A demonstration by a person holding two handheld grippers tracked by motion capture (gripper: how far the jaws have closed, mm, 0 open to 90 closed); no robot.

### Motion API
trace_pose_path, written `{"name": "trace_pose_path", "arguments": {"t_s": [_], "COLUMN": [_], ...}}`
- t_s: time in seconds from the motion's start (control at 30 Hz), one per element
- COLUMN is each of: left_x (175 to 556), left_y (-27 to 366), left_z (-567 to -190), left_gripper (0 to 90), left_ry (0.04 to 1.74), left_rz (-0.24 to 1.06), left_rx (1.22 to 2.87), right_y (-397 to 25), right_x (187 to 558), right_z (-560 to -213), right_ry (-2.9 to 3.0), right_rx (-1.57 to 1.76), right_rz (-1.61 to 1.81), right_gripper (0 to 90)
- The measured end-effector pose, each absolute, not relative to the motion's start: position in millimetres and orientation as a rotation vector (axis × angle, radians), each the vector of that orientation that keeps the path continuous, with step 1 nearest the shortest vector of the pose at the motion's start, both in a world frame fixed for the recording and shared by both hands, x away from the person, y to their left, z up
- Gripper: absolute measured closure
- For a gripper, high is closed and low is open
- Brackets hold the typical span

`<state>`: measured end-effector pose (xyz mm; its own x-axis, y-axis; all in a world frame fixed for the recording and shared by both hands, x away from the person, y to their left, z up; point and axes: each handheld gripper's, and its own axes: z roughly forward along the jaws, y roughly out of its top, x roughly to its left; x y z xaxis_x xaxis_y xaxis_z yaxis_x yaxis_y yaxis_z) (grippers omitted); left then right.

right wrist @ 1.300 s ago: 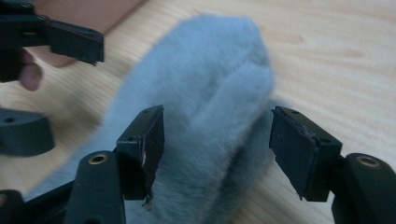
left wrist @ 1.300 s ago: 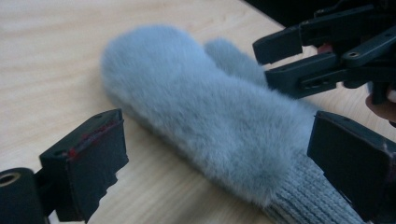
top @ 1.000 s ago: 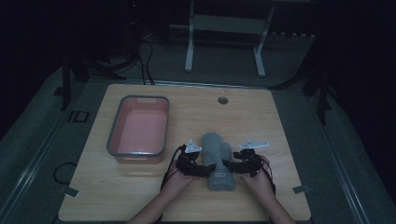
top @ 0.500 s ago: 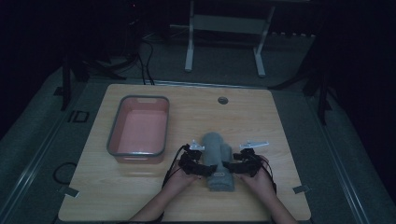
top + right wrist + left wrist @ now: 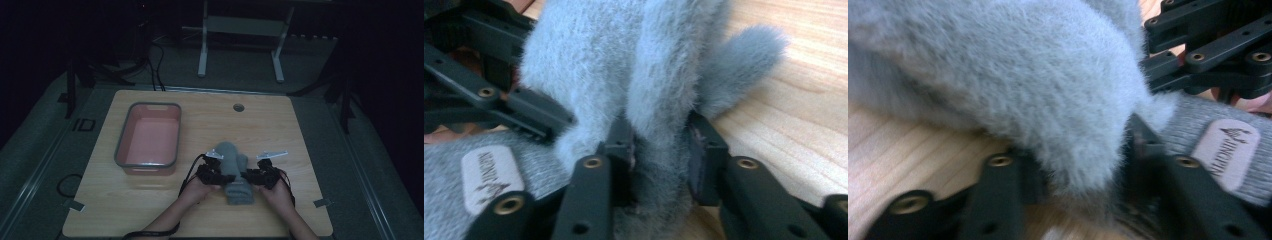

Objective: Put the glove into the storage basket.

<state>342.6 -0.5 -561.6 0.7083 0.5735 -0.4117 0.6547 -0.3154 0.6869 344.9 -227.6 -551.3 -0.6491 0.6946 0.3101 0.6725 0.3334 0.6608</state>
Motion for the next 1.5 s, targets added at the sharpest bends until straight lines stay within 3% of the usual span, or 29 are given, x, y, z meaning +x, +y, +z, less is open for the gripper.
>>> {"name": "trace_pose_path", "arguments": {"t_s": [0.1,0.23,0.53,0.9,1.5], "left_x": [340,340,340,350,367], "left_y": [-2,-2,2,22,96], "left_z": [-558,-552,-523,-471,-416], "left_gripper": [73.4,76.7,77.4,77.3,77.3], "left_ry": [0.917,0.896,0.835,0.745,0.755], "left_rz": [-0.080,-0.087,-0.044,0.034,0.141], "left_rx": [2.004,1.990,1.971,1.993,2.005], "right_y": [-228,-229,-233,-222,-153], "right_x": [342,338,336,340,372], "right_z": [-550,-543,-521,-470,-419], "right_ry": [2.508,2.489,2.445,2.363,2.400], "right_rx": [1.327,1.327,1.308,1.246,1.150], "right_rz": [1.248,1.253,1.331,1.460,1.543], "right_gripper": [75.1,78.3,79.7,80.1,80.3]}}
